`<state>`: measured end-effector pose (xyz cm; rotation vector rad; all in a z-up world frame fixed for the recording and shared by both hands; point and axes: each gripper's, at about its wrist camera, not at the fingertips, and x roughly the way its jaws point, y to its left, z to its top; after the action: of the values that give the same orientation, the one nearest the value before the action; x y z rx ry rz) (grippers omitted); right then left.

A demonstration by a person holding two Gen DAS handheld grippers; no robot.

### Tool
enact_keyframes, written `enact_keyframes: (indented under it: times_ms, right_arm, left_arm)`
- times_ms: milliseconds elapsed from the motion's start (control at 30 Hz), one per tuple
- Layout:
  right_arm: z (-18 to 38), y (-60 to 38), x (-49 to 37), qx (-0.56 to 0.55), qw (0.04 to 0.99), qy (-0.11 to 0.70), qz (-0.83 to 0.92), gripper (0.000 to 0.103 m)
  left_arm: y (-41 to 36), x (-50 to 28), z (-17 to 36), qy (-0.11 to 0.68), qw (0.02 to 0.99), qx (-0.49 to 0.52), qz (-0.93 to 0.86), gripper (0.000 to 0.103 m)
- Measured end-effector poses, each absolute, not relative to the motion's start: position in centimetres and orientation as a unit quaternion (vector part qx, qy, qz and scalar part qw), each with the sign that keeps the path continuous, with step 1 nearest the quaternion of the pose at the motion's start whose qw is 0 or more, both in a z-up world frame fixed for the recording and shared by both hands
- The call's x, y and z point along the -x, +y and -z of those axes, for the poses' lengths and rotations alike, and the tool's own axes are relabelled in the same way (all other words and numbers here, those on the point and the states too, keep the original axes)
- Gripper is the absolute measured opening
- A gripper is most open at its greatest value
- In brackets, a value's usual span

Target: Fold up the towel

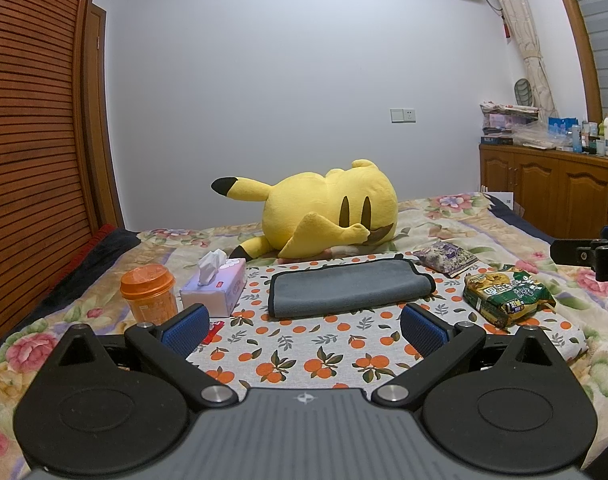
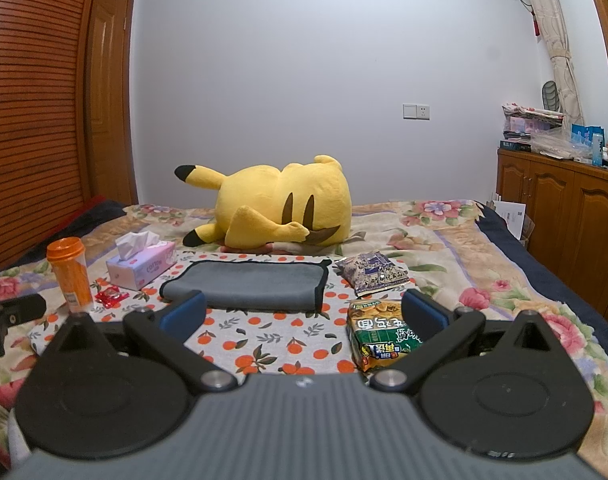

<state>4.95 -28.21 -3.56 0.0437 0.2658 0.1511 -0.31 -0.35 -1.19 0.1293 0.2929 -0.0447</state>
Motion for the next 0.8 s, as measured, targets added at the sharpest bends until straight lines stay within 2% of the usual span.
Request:
enact_keyframes:
  times_ms: [800]
  right_arm:
    - [3.63,-28.08,-4.94,-0.021,0.988,0.132,-0.075,0.103]
  left_arm:
    - [-0.35,0.28,1.18,0.146,0.987,-0.065,0.022,0.103]
